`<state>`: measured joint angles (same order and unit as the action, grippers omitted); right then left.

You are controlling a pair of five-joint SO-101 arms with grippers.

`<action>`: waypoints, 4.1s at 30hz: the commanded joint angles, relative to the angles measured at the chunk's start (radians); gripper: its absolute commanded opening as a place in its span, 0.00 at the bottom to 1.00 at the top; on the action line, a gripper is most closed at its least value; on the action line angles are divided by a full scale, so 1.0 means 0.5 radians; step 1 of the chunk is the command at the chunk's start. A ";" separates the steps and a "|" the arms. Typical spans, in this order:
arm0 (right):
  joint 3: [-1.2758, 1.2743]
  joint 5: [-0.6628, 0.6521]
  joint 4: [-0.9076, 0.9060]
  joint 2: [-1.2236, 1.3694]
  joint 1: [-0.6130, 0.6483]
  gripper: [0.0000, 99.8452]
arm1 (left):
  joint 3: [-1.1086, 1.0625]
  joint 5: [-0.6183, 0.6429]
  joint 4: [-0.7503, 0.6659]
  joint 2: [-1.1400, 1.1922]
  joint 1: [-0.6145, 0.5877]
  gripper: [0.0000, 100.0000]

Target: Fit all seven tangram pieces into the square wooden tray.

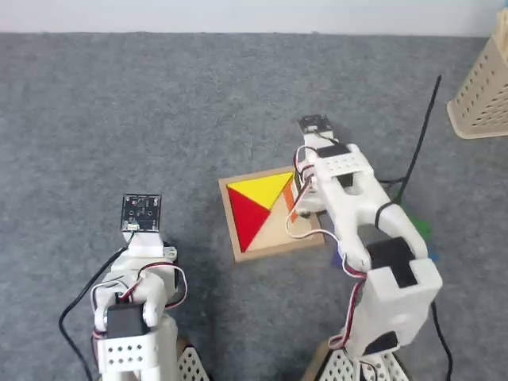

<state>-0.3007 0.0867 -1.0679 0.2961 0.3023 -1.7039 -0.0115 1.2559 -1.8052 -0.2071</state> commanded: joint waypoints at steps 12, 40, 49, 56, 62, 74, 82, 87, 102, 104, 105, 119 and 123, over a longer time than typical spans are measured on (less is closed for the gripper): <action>0.064 0.043 -0.256 -0.474 -0.186 0.15 | 0.038 0.015 0.012 -0.043 -0.009 0.01; 0.918 0.138 -0.075 0.462 -0.446 0.15 | 0.038 0.015 0.012 -0.043 -0.009 0.01; 0.954 -0.034 -0.167 0.508 -0.272 0.15 | 0.038 0.015 0.012 -0.043 -0.009 0.01; 1.298 -0.095 -0.419 0.781 -0.278 0.15 | 0.038 0.015 0.012 -0.043 -0.009 0.01; 1.507 -0.080 -0.606 0.852 -0.373 0.00 | 0.038 0.015 0.012 -0.043 -0.009 0.01; 1.022 -0.049 -0.763 0.017 -0.189 0.01 | 0.038 0.015 0.012 -0.043 -0.009 0.01; -0.034 -0.377 -0.127 -0.664 0.164 0.01 | 0.038 0.015 0.012 -0.043 -0.009 0.01; -0.095 -0.488 -0.014 -0.612 0.284 0.01 | 0.038 0.015 0.012 -0.043 -0.009 0.01; 0.169 -0.374 -0.115 -0.235 0.290 0.09 | 0.038 0.015 0.012 -0.043 -0.009 0.01; 0.163 -0.273 -0.118 -0.226 0.287 0.10 | 0.038 0.015 0.012 -0.043 -0.009 0.01; 0.163 -0.239 -0.121 -0.226 0.287 0.09 | 0.038 0.015 0.012 -0.043 -0.009 0.01; 0.199 -0.138 -0.210 -0.238 0.308 0.06 | 0.038 0.015 0.012 -0.043 -0.009 0.01; 0.215 -0.141 -0.229 -0.244 0.382 0.06 | 0.038 0.015 0.012 -0.043 -0.009 0.01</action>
<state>-0.2486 0.0084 -1.1630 0.1933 0.4634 -1.7039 -0.0115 1.2559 -1.8052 -0.2071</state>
